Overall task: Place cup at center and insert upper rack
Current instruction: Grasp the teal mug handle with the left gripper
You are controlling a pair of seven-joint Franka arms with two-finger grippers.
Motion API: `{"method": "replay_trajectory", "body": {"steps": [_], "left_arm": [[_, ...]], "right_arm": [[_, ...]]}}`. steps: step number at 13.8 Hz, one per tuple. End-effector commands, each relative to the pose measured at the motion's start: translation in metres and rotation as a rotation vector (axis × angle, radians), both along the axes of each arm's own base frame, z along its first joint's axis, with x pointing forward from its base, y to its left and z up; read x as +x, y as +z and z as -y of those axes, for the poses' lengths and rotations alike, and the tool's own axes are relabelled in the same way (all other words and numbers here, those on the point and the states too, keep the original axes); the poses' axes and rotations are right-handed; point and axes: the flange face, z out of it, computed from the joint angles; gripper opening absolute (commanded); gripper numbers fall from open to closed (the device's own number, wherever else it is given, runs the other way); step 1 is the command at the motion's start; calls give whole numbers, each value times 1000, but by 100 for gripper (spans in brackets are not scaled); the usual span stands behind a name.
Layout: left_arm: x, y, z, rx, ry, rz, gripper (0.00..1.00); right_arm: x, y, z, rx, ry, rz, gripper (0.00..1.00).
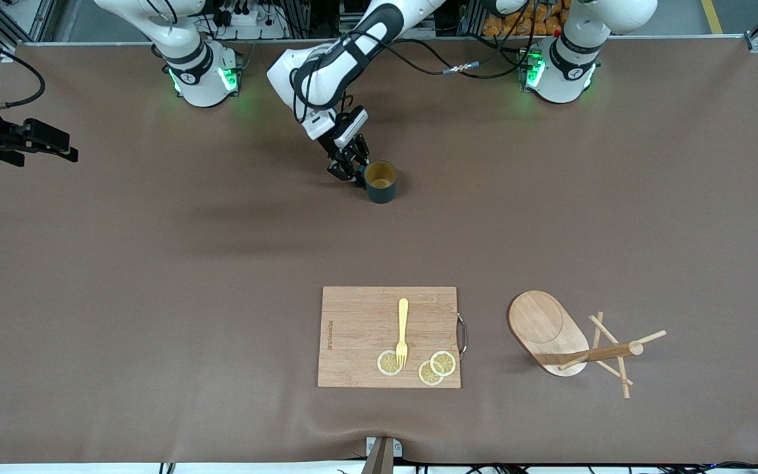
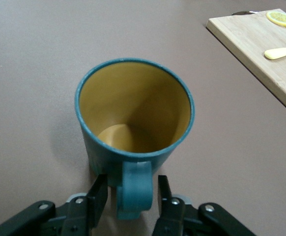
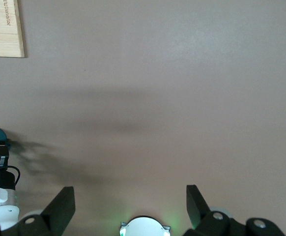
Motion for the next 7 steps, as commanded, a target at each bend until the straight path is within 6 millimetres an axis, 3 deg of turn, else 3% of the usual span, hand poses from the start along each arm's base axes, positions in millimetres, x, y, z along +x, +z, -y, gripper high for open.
{"method": "replay_trajectory", "body": {"steps": [1, 4, 7], "left_arm": [[5, -2, 4, -27, 15, -2, 37], [17, 3, 1, -51, 62, -37, 15], [18, 7, 1, -59, 67, -47, 7]], "right_arm": [[-3, 4, -2, 17, -3, 10, 100], [-3, 5, -2, 17, -3, 12, 100], [-3, 5, -2, 17, -3, 12, 100]]}}
